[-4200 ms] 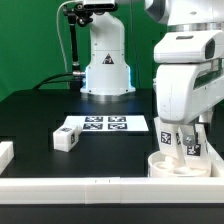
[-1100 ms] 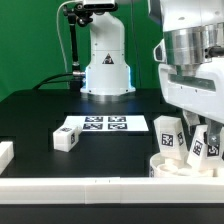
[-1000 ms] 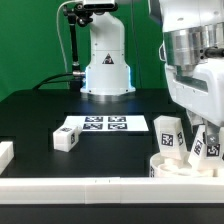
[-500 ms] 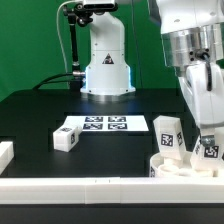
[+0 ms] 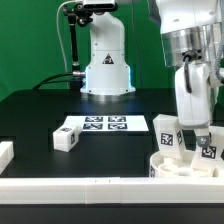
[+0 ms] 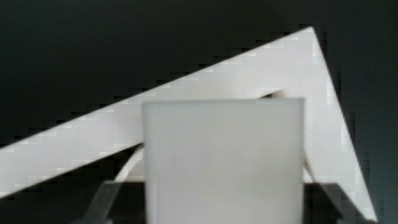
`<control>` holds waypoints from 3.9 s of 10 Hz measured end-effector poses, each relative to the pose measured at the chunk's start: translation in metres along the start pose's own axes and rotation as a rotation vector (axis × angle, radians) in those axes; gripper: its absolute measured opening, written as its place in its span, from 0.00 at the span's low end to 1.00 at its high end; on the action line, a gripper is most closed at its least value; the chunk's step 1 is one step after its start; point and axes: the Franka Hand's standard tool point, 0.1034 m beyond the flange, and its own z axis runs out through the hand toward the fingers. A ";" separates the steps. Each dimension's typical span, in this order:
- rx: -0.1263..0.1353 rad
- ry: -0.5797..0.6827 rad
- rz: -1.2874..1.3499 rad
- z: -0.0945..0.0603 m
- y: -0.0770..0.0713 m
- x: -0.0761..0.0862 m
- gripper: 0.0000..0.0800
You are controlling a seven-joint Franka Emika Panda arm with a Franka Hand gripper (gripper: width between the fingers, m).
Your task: Assemble stool
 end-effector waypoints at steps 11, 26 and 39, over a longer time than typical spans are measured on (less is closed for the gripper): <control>0.000 -0.007 -0.185 -0.016 -0.013 0.024 0.81; -0.027 0.022 -0.686 -0.062 -0.074 0.091 0.81; -0.087 0.127 -1.592 -0.063 -0.090 0.157 0.81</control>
Offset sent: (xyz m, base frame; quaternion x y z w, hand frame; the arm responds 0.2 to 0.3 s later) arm -0.0008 0.0005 0.0014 -0.0108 -0.0064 0.1889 0.9819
